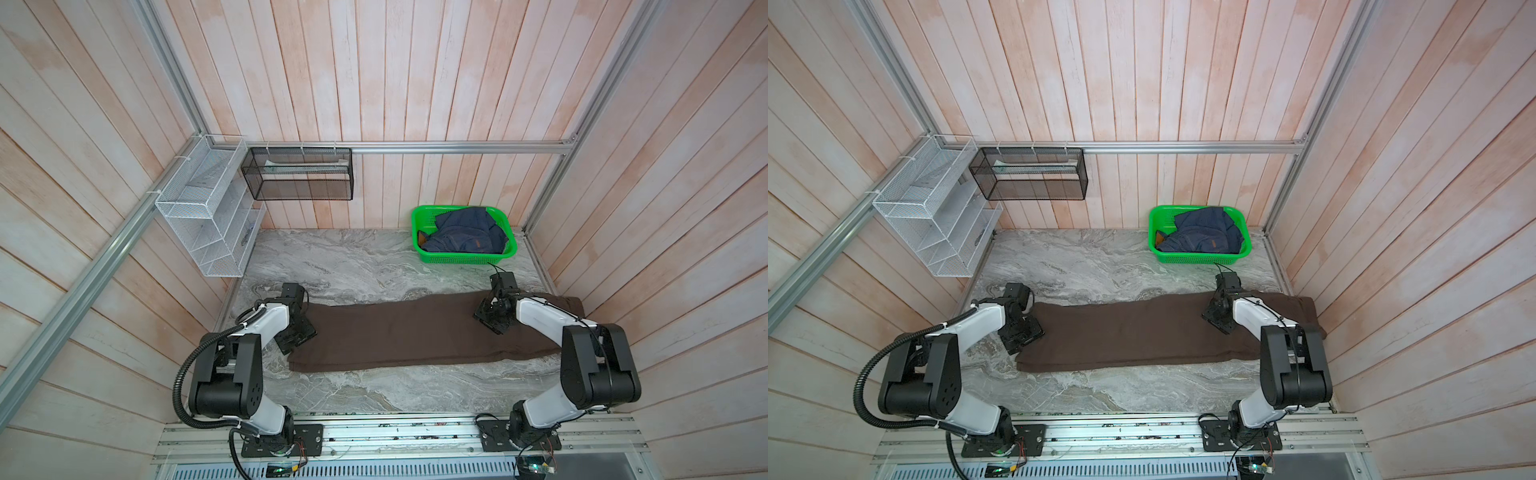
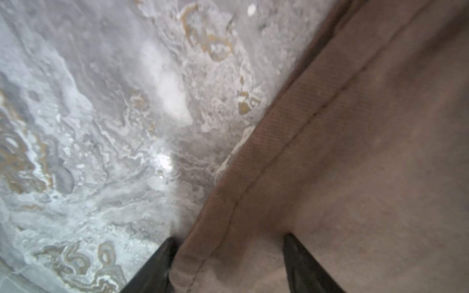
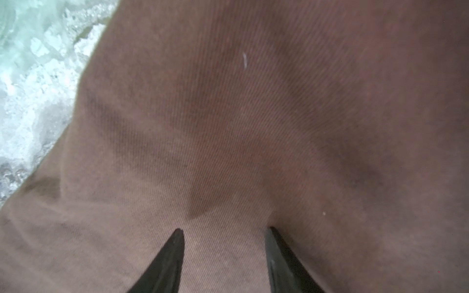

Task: Fold and stack the trousers

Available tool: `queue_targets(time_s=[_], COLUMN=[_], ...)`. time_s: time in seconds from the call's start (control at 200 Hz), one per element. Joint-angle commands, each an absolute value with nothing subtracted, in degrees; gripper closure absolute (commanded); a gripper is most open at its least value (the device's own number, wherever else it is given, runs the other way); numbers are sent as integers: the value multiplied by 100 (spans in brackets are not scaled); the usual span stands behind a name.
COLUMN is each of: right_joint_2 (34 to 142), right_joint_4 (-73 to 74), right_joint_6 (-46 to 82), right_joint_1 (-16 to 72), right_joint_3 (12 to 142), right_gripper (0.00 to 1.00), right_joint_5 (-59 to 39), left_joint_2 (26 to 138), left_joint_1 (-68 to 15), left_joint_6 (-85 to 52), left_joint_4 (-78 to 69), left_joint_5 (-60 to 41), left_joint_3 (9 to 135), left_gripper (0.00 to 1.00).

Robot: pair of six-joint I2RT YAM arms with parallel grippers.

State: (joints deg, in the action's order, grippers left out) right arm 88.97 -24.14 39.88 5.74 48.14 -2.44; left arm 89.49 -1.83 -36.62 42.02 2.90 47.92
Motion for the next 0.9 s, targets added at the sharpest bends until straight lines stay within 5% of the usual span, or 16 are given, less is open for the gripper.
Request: queue_targets(time_s=[0.0, 0.45, 0.715, 0.895], right_joint_2=[8638, 8094, 8290, 8346], right_joint_4=[-2656, -3078, -2758, -2518], right_joint_6=[3998, 3914, 3791, 3894], right_joint_1=[654, 338, -279, 487], right_joint_3=[5054, 5433, 5138, 5211], right_gripper=[45, 40, 43, 48], right_joint_5=[-318, -10, -134, -407], left_joint_2=[9511, 9623, 9320, 8893], left_joint_1=[116, 1511, 1511, 1508], left_joint_6=[-3720, -3447, -3329, -3333], left_joint_4=[4327, 4245, 4179, 4468], left_joint_5=[1231, 1316, 821, 681], left_joint_3=[4689, 5070, 5062, 5265], left_gripper=[30, 32, 25, 14])
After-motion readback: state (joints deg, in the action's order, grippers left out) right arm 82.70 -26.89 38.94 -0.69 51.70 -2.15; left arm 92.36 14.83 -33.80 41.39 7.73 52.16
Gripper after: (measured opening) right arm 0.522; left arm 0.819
